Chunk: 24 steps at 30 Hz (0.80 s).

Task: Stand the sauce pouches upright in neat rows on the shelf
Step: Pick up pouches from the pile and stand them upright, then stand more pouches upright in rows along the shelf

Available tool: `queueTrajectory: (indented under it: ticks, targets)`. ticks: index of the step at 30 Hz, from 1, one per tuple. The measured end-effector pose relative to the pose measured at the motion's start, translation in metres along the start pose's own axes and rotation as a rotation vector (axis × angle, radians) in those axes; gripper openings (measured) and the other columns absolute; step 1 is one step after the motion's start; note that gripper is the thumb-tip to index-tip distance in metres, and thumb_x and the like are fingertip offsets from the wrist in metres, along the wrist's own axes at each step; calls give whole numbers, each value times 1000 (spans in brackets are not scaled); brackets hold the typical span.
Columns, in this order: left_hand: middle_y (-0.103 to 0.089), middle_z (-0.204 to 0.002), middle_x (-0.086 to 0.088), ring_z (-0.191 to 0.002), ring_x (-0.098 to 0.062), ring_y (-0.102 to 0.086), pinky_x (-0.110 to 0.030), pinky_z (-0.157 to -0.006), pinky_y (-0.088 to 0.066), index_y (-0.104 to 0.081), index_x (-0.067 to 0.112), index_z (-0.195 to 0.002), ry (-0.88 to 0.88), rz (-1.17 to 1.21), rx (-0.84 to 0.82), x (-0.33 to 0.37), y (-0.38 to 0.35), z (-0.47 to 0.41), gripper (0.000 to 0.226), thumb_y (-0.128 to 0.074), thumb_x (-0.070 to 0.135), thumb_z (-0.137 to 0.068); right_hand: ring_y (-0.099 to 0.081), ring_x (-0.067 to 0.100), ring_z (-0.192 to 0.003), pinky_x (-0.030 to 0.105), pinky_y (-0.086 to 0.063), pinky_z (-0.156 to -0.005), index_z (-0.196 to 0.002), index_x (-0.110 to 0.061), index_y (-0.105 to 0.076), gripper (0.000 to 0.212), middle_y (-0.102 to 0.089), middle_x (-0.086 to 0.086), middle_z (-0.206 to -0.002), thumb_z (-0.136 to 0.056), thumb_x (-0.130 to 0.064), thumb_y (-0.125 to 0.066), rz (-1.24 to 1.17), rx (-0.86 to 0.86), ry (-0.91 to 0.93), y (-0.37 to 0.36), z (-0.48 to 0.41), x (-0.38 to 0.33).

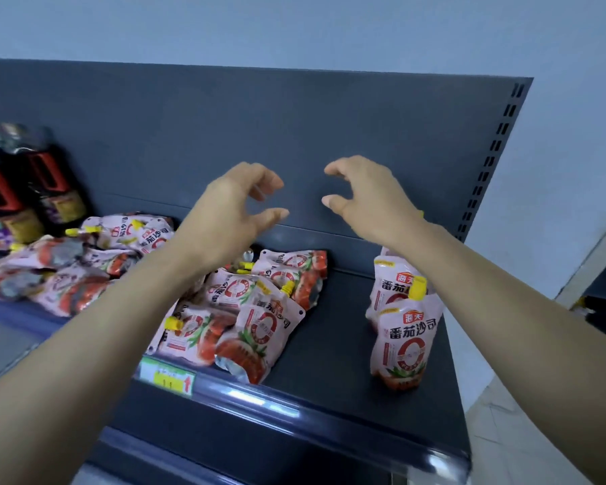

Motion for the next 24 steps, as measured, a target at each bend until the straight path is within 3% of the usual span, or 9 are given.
queueTrajectory:
  ticks: [4,9,11,16,18,24]
  targets:
    - [-49,-104,12,-95,-2,-48,-13,-85,-35,-56,18,-112,-109,-110,43,-18,24,-2,34,-69,26,-81,-43,24,-130,40,-33,-106,-137,-15,-46,48,-48,2,-141,-92,-27,-58,91,38,55,-14,-17,-31]
    - [-46,-108,11,-100,-1,-44,-7,-88,-28,-55,14,-117,-212,-128,-5,-45,38,-6,40,-69,25,-81,-41,24,-130,40,-30,-106,-138,-17,-44,50,-46,2,-142,-91,-29,-59,151,27,33,-30,-24,-56]
    - [-45,-108,11,-101,-2,-44,-7,-86,-27,-54,14,-117,-168,-39,-188,-116,30,-13,40,-69,24,-81,-40,23,-131,39,-29,-106,-137,-17,-44,50,-45,2,-142,-91,-28,-59,188,-79,-128,-95,-41,-76]
    - [-44,-106,12,-102,-2,-43,-8,-87,-29,-54,13,-116,-197,-7,-254,-117,16,-6,40,-68,24,-81,-35,24,-134,40,-29,-107,-138,-15,-45,51,-44,3,-143,-91,-26,-60,217,-76,-119,-101,-48,-61]
    - [-44,-106,12,-102,-2,-43,-9,-86,-30,-53,14,-117,-65,-6,-252,-136,-20,-8,40,-68,24,-81,-35,25,-135,42,-30,-107,-138,-15,-45,51,-44,4,-144,-90,-26,-61,203,-221,-72,-132,-67,-35]
    - [-47,-106,5,-99,-8,-45,-19,-86,-35,-54,13,-117,7,11,-403,-141,-48,-5,40,-68,19,-81,-40,29,-131,43,-35,-105,-135,-13,-49,50,-50,10,-139,-88,-23,-63,200,-363,-113,-163,-70,-6]
Point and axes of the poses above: each hand's wrist, its own z-axis away from the middle knuckle, its own y-axis out of the back of the hand, x = y × z, the point moved 3 cm from there along -z, towards the middle knuckle
